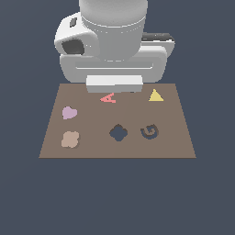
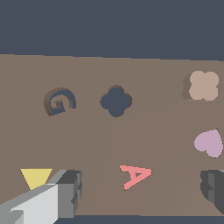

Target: Insert a designated object into the corresponding slot on a board.

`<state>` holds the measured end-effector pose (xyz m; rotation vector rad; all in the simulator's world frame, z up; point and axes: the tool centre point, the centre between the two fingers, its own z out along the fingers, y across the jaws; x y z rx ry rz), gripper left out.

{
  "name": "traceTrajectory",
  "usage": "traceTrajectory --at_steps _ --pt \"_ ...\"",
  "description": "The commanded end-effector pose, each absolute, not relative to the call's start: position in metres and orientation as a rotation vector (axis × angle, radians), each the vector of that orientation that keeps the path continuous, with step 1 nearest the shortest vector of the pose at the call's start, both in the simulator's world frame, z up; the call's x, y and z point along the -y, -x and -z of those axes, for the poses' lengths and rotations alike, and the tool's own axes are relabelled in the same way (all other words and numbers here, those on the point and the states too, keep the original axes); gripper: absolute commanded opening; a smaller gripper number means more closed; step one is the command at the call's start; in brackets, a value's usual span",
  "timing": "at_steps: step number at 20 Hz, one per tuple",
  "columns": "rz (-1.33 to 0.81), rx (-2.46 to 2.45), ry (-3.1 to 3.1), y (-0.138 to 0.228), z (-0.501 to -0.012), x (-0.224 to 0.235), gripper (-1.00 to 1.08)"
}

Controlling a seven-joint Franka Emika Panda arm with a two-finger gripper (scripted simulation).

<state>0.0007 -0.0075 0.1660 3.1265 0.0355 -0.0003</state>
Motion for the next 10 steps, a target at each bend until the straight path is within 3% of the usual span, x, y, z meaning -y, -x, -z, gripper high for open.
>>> traceTrajectory --at_steps 1,10 --pt "0.0 -0.035 -3.127 -0.001 -0.166 0.008 1.0" --pt "0.0 -0.024 -3.128 -0.012 -0.152 0.024 1.0"
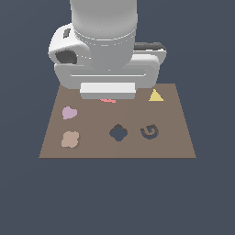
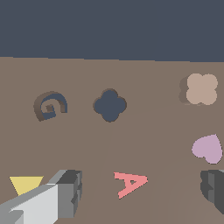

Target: Insert a designated object into the corresponding slot on a board.

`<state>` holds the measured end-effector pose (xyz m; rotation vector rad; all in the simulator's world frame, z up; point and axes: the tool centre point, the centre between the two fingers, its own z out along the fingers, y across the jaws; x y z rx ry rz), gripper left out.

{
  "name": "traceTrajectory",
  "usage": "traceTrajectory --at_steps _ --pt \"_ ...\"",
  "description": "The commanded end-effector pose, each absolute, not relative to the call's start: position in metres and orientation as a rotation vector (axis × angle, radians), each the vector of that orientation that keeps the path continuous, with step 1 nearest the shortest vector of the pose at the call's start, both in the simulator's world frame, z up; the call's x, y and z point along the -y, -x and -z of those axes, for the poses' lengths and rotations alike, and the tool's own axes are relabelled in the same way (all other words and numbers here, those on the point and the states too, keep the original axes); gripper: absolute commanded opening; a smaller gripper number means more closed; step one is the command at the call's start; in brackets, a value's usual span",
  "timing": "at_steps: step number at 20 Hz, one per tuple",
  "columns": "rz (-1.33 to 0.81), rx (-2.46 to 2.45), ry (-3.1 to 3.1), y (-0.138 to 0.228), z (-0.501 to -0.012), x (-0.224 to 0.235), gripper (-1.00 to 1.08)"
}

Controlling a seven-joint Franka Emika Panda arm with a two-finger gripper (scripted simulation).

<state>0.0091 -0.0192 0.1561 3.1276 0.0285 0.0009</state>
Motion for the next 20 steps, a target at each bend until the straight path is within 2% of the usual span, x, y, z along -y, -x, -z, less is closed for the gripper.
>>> traceTrajectory --at_steps 1,20 --pt "0.0 -0.021 -3.128 -0.014 -0.149 0.028 1.0" --pt "0.0 0.05 -3.139 -0.081 -0.066 0.128 1.0"
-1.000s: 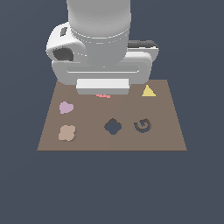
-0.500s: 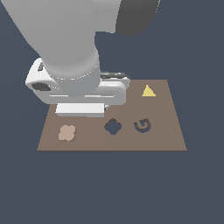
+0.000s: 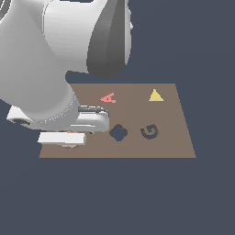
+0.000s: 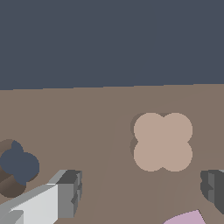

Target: Insert a designated object into the corresponding slot on a board.

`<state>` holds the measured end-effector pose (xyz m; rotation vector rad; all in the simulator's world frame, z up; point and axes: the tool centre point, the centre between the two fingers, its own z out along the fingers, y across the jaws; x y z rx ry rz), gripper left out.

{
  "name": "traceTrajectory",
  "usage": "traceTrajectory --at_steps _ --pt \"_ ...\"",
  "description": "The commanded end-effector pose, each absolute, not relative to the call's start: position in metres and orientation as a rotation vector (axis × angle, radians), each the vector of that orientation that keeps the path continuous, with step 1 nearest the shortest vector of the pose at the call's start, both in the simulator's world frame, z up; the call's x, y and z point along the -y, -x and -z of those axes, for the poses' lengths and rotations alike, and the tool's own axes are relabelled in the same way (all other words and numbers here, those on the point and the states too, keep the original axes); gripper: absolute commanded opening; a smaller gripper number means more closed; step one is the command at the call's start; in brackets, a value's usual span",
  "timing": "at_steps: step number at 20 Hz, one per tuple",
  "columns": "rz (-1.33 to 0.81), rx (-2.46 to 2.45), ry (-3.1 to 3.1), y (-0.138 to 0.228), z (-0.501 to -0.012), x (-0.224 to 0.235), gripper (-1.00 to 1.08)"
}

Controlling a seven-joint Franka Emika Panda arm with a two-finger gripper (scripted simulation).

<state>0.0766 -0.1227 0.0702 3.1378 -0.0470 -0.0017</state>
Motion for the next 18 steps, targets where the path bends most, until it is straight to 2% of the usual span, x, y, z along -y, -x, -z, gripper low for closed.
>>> traceTrajectory --at_steps 1,18 --pt "0.0 0.052 -3.139 -0.083 -0.063 0.131 1.0" --pt "0.001 0.064 -3.141 -0.095 -0.044 0.148 1.0"
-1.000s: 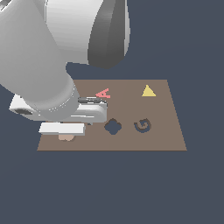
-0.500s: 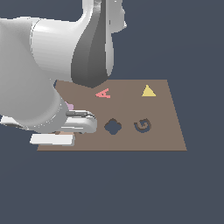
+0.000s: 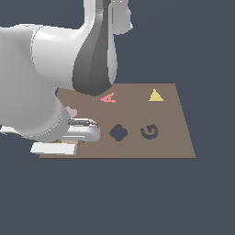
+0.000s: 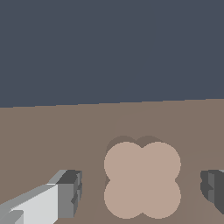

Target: Insert a designated object into the corresponding slot on a board.

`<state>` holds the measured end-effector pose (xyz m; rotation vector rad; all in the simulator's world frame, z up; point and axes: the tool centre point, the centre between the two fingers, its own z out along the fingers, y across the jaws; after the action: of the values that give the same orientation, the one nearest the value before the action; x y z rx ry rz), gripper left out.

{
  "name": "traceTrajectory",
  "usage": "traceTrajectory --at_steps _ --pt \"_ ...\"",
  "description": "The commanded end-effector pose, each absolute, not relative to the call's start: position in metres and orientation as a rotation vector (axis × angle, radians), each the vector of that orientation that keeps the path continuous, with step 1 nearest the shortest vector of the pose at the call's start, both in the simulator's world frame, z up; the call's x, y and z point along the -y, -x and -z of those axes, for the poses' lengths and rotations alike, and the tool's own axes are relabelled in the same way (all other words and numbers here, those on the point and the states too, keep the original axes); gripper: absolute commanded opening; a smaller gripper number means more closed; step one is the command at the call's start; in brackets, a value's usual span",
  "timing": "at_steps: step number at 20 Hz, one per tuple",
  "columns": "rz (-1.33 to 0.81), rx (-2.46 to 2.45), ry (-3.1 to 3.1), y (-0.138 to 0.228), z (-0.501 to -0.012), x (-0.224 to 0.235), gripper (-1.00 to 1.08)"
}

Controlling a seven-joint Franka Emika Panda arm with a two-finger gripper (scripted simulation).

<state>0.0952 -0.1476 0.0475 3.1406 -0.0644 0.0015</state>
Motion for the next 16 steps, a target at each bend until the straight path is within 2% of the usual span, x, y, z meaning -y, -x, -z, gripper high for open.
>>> traceTrajectory --at_steps 1,6,7,16 --pt "0.001 0.064 -3.141 -0.095 -0.04 0.148 1.0" --pt "0.001 0.064 -3.141 -0.096 -0.03 0.148 1.0" --pt "0.001 0.064 -3.141 -0.096 -0.03 0.148 -1.0" --pt "0.001 0.064 -3.141 -0.096 -0.03 0.148 -1.0"
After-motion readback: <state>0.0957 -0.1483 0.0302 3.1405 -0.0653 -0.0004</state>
